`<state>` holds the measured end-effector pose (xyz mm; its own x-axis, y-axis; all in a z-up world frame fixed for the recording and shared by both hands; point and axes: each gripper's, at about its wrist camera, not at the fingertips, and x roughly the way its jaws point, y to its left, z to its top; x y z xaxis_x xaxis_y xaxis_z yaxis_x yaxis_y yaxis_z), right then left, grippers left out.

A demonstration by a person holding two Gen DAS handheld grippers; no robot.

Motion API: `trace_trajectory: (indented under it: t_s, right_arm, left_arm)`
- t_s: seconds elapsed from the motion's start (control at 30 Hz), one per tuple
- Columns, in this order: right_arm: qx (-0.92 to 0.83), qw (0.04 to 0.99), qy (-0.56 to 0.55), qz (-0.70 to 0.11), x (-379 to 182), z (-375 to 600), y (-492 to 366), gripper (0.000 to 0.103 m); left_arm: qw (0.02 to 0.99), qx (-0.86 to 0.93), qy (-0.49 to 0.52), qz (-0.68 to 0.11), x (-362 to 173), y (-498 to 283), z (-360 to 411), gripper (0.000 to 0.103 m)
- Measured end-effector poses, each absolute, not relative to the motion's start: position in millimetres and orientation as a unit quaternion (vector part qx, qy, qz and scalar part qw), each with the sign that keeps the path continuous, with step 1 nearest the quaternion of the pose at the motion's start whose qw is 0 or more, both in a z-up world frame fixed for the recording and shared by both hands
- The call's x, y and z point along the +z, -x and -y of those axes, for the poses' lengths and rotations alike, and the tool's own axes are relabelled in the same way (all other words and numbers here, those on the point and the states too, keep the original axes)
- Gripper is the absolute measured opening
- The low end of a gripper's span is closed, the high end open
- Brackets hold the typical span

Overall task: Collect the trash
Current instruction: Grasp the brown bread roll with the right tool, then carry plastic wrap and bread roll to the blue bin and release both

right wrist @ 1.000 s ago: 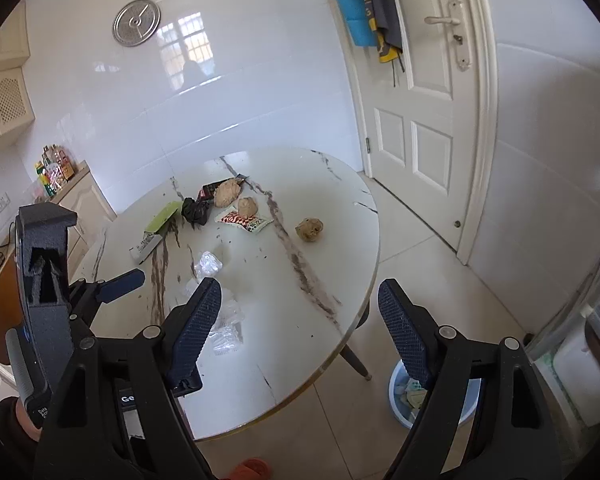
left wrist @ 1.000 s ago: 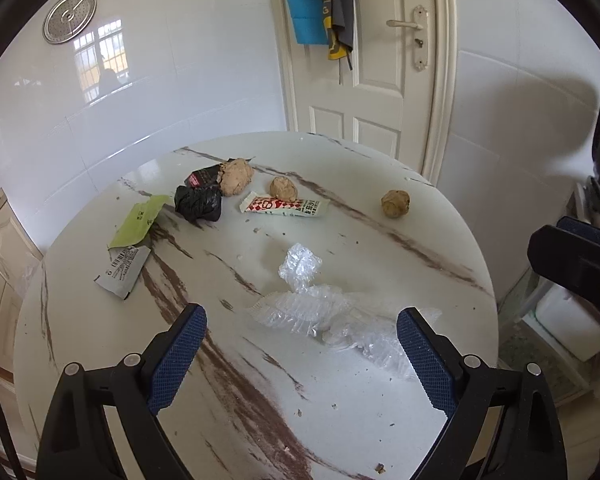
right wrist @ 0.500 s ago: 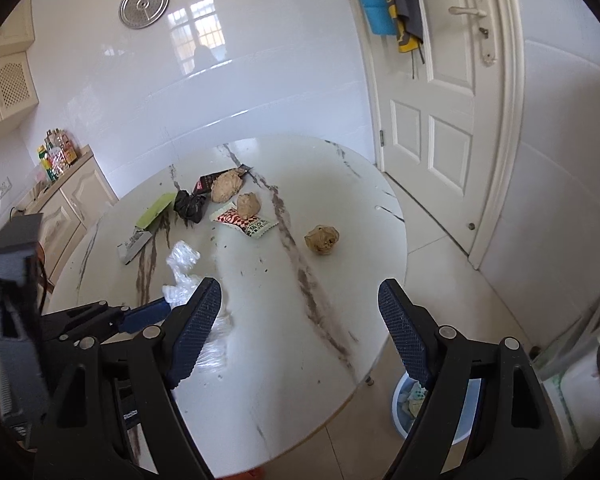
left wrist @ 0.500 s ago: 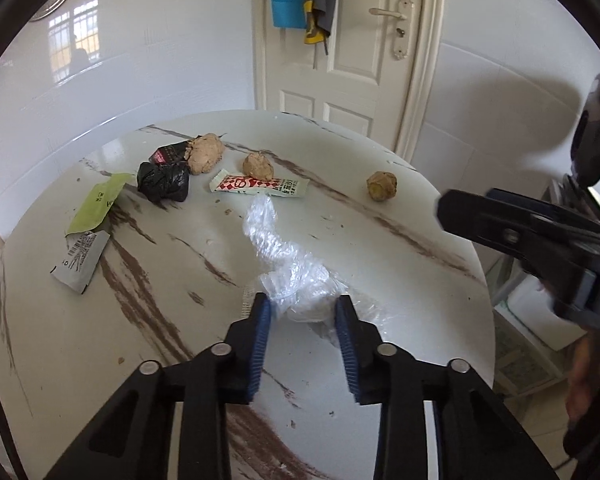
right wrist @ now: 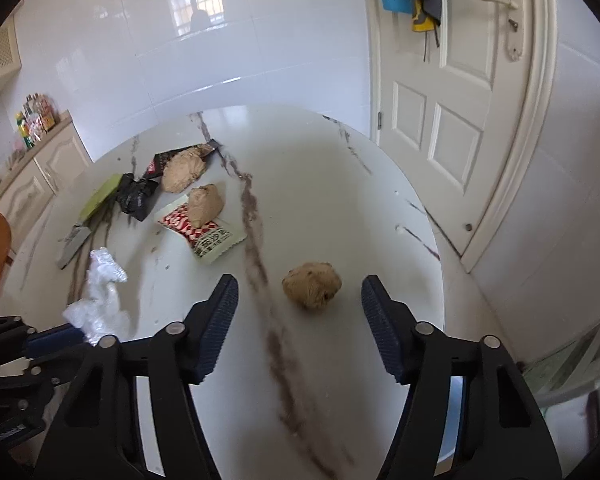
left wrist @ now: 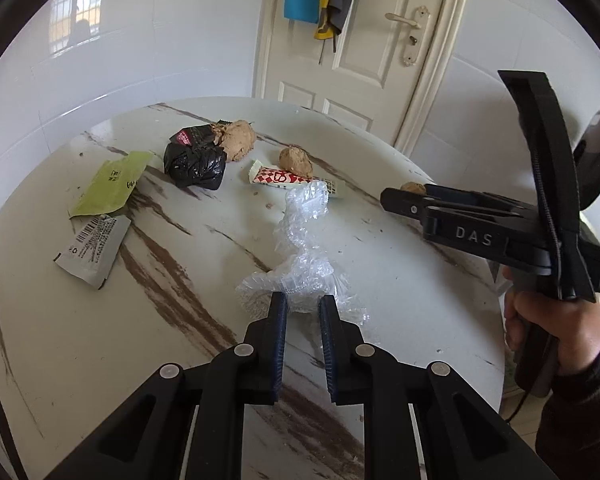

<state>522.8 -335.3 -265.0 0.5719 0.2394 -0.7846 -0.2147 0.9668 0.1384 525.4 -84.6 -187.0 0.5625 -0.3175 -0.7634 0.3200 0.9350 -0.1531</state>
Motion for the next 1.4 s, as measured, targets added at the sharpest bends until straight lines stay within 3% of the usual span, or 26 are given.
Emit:
trace_trajectory:
  t_s: [0.2,0.53,0.63,0.67,0.7,0.8,0.93,0.97,1.03,1.07,1.1,1.17,1.4]
  right_arm:
    - [0.121,0.888,0.034,-0.443,-267,325,-528,0.027]
    - [0.156,0.888,-0.020,-0.432,-256,339,-498,0.027]
    - [0.168,0.888,-0.043,-0.426,-249,342,-486,0.027]
    - [0.170,0.888,-0.044,-0.425,-247,341,-482,0.027]
    - [0.170,0.888,-0.043,-0.425,-246,340,-480,0.027]
    - [0.172,0.887,-0.048,-0.426,-244,339,-471,0.027]
    - [0.170,0.887,-0.056,-0.425,-242,342,-460,0.027]
    - [0.169,0.887,-0.058,-0.426,-241,344,-458,0.027]
    - [0.168,0.887,-0.062,-0.425,-239,346,-452,0.027]
    - [0.167,0.887,-0.065,-0.425,-239,348,-451,0.027]
    - [0.167,0.887,-0.069,-0.425,-238,350,-449,0.027]
    - [0.167,0.887,-0.075,-0.425,-236,353,-445,0.027]
    - [0.164,0.894,-0.090,-0.407,-221,369,-427,0.027]
  left_arm:
    - [0.885,-0.176,-0.001,-0.432,-187,-531,89,0.017]
    - [0.883,-0.162,0.008,-0.440,-188,-542,106,0.023]
    - [0.887,-0.145,0.004,-0.439,-185,-540,112,0.044]
    - [0.888,-0.145,0.007,-0.436,-183,-539,113,0.062]
    - [0.891,-0.143,0.008,-0.432,-182,-537,114,0.071]
    - [0.902,-0.123,-0.030,-0.414,-183,-533,125,0.072]
    - [0.891,-0.125,-0.023,-0.435,-188,-542,133,0.061]
    - [0.890,-0.133,-0.023,-0.436,-189,-542,134,0.050]
    - [0.889,-0.137,-0.028,-0.437,-188,-541,138,0.041]
    - [0.886,-0.152,-0.026,-0.438,-187,-540,141,0.025]
    - [0.884,-0.157,-0.025,-0.439,-186,-539,144,0.016]
    - [0.886,-0.156,-0.033,-0.434,-184,-537,148,0.009]
    - [0.900,-0.169,-0.029,-0.400,-165,-513,152,0.006]
